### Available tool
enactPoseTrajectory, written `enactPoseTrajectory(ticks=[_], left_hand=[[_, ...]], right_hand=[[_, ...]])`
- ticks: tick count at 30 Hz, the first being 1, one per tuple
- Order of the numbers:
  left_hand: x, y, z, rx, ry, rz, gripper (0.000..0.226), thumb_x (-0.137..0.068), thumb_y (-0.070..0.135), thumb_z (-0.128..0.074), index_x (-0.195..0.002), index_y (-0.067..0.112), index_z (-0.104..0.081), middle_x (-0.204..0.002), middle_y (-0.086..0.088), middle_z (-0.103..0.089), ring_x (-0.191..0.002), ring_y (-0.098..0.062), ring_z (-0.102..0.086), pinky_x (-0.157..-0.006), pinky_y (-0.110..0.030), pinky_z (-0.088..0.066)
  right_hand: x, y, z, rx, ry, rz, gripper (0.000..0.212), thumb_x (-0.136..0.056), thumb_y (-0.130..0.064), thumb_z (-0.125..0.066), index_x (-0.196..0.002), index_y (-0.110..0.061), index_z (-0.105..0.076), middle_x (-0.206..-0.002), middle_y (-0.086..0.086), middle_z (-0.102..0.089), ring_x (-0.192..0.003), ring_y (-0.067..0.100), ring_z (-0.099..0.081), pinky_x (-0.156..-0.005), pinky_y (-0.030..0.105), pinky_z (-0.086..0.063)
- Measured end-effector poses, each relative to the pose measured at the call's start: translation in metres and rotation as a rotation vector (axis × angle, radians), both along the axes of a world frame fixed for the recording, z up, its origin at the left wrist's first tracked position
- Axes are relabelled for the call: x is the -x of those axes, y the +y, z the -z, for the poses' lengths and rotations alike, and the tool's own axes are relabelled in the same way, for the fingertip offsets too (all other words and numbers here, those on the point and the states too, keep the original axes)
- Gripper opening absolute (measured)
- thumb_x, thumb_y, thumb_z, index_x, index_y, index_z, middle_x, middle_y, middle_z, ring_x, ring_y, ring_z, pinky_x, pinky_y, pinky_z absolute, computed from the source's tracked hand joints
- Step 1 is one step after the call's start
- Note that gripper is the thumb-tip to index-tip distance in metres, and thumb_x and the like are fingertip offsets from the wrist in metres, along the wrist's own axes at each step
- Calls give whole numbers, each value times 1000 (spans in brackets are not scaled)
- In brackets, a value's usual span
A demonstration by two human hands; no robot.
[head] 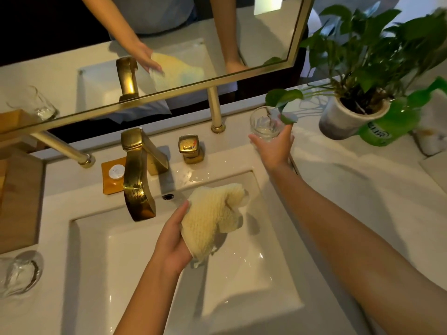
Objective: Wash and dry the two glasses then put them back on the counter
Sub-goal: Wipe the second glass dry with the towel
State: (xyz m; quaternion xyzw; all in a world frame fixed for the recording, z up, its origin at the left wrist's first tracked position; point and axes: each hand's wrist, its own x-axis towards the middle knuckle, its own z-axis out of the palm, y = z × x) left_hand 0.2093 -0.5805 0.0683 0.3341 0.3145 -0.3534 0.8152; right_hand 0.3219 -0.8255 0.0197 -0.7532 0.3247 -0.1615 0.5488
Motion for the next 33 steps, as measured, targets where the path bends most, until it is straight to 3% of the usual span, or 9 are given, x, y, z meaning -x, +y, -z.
enactPoseTrajectory(ticks=[6,10,12,14,19,24,27,30,33], left_hand=[[16,9,-4,-57,12,-10,43,-82,30,-60,-120,10,-60,-103,-18,-73,-89,-33,-71,-82,-43,-54],[33,20,-11,-34,-18,-43,40,-79,30,-60,-116,12,-61,-94,-18,-74,-80,-32,-73,-71,-40,-58],[44,26,-16,-37,-27,-57,35,-83,29,-57,-113,11,-61,-90,-17,-75,-75,-31,-73,-64,-39,-59],[54,32,-22,-67,-36,-75,32,-89,28,-54,-116,11,-60,-87,-17,-75,-73,-31,-73,-60,-38,-60],[79,49,-32,-213,-63,-103,44,-91,27,-57,-131,9,-52,-99,-17,-70,-90,-34,-65,-70,-41,-51],[100,56,-48,-319,-111,-78,46,-90,26,-60,-132,9,-50,-99,-17,-64,-86,-33,-62,-62,-37,-50],[108,59,-53,-385,-150,-74,49,-89,27,-61,-134,12,-49,-105,-18,-64,-89,-33,-63,-52,-33,-54],[113,61,-58,-393,-193,-70,44,-90,28,-60,-129,12,-52,-105,-18,-65,-88,-32,-64,-48,-31,-55],[115,61,-62,-360,-227,-62,41,-90,30,-59,-125,9,-57,-99,-16,-68,-86,-29,-67,-53,-31,-56]], right_hand=[[42,12,-5,-17,-46,-164,86,-60,-36,-86,-132,-41,-40,-129,0,-40,-119,25,-49,-98,39,-50],[82,17,-23,-91,-41,-584,79,-65,-19,-87,-129,-29,-40,-124,6,-50,-112,25,-57,-87,30,-56],[99,22,-37,-129,58,-785,77,-68,-16,-85,-129,-31,-41,-120,6,-53,-107,22,-60,-81,35,-59],[114,28,-49,-19,80,-944,74,-68,-24,-85,-129,-33,-44,-117,3,-54,-102,21,-62,-82,35,-59],[132,52,-96,483,247,-1313,86,-70,-42,-81,-143,-32,-37,-134,-5,-54,-110,8,-55,-91,30,-51],[138,88,-131,970,388,-1529,81,-66,-53,-76,-136,-34,-41,-114,-3,-66,-100,18,-61,-81,36,-52],[139,104,-139,1094,381,-1574,77,-65,-50,-78,-132,-32,-44,-108,-3,-64,-90,17,-58,-71,32,-49],[141,118,-138,1162,317,-1631,80,-66,-45,-80,-135,-32,-42,-110,-2,-62,-97,19,-57,-73,32,-49],[145,127,-135,1239,220,-1666,81,-67,-46,-80,-136,-30,-41,-110,1,-62,-101,21,-56,-78,37,-53]])
